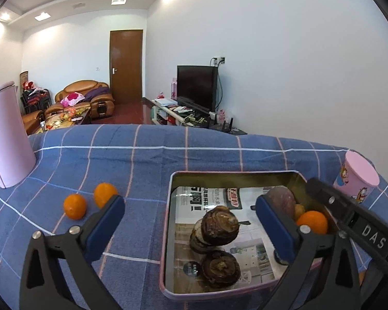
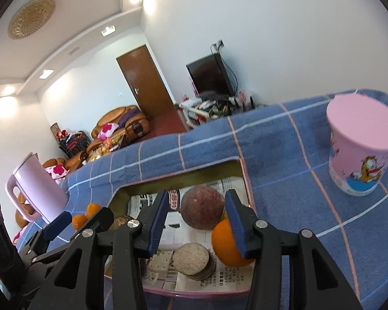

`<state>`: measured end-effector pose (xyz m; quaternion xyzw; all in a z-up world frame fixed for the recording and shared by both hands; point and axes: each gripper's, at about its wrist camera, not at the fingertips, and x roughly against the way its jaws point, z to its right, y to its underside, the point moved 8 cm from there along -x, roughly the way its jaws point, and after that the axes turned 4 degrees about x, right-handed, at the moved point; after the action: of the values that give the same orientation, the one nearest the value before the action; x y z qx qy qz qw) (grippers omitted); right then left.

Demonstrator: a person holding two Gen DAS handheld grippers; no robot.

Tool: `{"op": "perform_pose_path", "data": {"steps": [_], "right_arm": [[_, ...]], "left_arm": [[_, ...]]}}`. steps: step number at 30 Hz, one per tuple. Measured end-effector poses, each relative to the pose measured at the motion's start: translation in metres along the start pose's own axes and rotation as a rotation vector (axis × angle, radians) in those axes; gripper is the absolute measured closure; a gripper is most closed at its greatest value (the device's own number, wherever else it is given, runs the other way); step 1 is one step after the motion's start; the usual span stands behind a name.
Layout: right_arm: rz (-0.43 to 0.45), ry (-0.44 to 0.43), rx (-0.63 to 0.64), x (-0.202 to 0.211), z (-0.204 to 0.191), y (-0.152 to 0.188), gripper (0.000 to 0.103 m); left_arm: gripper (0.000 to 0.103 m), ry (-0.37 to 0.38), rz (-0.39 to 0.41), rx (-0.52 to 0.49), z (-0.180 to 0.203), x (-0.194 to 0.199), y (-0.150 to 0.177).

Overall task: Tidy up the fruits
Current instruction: 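Lower both fruits into the tin box and open both grippers, then move both open grippers back from the tin toward the two small oranges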

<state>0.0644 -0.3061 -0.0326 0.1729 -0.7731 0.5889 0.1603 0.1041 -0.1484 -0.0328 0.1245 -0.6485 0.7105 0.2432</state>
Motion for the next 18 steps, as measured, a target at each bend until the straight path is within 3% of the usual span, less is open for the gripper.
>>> {"op": "perform_pose_path", "data": {"steps": [2,4,5,11,18], "right_arm": [[0.064,0.060,0.050,0.010,-0.002,-0.006,0.052],[0.108,0.120,0.088,0.017,-0.004,-0.009,0.026],[0.133,0.142,0.104,0.021,-0.005,-0.011,0.024],[0.250,0.249,0.170,0.038,-0.007,-0.021,0.023],[0.237,0.287,0.142,0.036,0.000,-0.017,0.023]], "left_arm": [[0.000,-0.006,0.013,-0.013,0.000,0.003,-0.001],[0.000,-0.010,0.029,-0.019,0.000,0.006,-0.003],[0.000,-0.010,0.036,-0.018,-0.001,0.008,-0.004],[0.000,-0.051,0.069,0.002,-0.015,0.012,-0.008],[0.000,-0.100,0.104,-0.019,-0.026,0.016,-0.005]]}}
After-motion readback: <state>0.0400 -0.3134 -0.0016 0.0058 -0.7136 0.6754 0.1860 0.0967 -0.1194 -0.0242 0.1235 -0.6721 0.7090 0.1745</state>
